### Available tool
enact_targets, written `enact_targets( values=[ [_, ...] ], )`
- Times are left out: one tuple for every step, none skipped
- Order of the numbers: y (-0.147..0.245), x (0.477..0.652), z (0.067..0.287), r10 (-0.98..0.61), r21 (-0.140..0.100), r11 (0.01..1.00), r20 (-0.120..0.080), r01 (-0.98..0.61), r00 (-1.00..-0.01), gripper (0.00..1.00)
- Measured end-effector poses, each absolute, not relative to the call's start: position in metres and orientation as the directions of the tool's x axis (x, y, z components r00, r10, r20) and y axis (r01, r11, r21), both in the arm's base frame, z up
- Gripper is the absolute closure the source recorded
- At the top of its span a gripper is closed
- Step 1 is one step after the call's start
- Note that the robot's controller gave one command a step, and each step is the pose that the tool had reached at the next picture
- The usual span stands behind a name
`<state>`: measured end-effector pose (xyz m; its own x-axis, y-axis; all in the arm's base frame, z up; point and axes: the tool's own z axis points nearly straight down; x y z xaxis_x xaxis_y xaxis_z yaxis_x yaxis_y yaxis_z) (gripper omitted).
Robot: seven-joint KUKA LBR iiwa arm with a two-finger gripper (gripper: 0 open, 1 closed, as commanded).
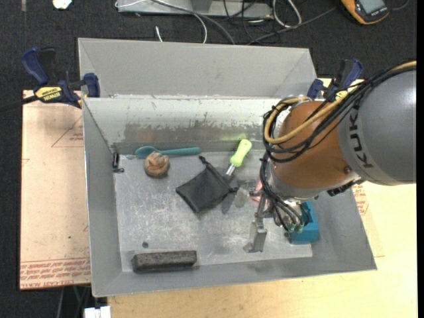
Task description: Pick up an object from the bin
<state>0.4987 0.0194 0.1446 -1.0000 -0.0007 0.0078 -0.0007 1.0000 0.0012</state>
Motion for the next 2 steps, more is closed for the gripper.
enact_targets(
  values=[
    [0.019,0.501,0.148,0.0,0.001,1.0,0.0,0.0,-1.0,0.0],
    [0.093,0.535,0.14,0.021,0.002,1.0,-0.002,0.021,-1.0,0.0]
  ],
)
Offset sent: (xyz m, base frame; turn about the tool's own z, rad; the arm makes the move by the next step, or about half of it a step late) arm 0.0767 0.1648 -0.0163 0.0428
